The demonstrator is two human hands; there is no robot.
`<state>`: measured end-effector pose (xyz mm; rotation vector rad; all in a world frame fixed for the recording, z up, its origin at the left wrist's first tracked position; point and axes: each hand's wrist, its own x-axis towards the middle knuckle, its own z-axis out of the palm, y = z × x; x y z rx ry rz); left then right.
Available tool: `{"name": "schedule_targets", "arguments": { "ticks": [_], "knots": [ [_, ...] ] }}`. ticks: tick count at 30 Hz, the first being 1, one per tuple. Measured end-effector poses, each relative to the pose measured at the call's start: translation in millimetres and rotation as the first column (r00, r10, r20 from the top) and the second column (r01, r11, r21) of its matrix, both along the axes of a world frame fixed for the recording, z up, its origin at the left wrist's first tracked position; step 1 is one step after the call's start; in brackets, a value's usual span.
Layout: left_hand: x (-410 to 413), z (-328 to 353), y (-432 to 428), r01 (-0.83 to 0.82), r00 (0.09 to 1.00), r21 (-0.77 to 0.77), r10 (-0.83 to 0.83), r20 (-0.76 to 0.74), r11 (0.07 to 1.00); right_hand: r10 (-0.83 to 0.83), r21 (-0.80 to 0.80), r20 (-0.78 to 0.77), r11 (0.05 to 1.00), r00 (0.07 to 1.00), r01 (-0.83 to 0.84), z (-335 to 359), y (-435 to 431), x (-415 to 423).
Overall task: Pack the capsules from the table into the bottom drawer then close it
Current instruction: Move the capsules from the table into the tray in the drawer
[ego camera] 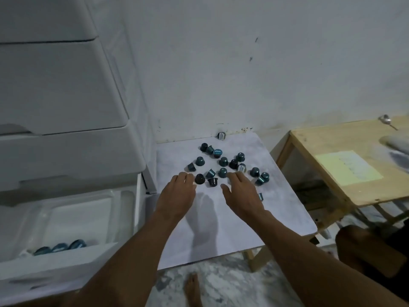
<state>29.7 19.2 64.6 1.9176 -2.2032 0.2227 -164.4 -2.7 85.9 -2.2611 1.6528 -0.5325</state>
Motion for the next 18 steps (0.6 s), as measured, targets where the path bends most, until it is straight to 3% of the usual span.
{"name": "schedule_targets", "arguments": {
  "ticks": [4, 9, 14, 18],
  "knots": [
    [11, -22, -28, 0.015, 0.997, 0.079, -0.022, 0.08, 0.997, -0.012, 0.072, 0.025, 0.997, 1.0, 0.011, -19, -27, 20],
    [12, -48, -70, 0.062, 0.997, 0.201, -0.069, 0.029, 0.978, -0.052, 0.15, 0.004, 0.987, 0.999, 0.051, -45, -59, 41],
    [9, -54, -100, 0.112, 0.976, 0.237, -0.062, -0.209, 0.965, -0.078, 0.209, -0.014, 0.975, 0.997, 0.079, -68, -84, 54],
    [12, -67, -110, 0.145, 0.983, 0.293, -0.103, -0.152, 0.945, -0.099, 0.267, -0.006, 0.959, 0.995, 0.097, -83, -89, 56]
  ]
}}
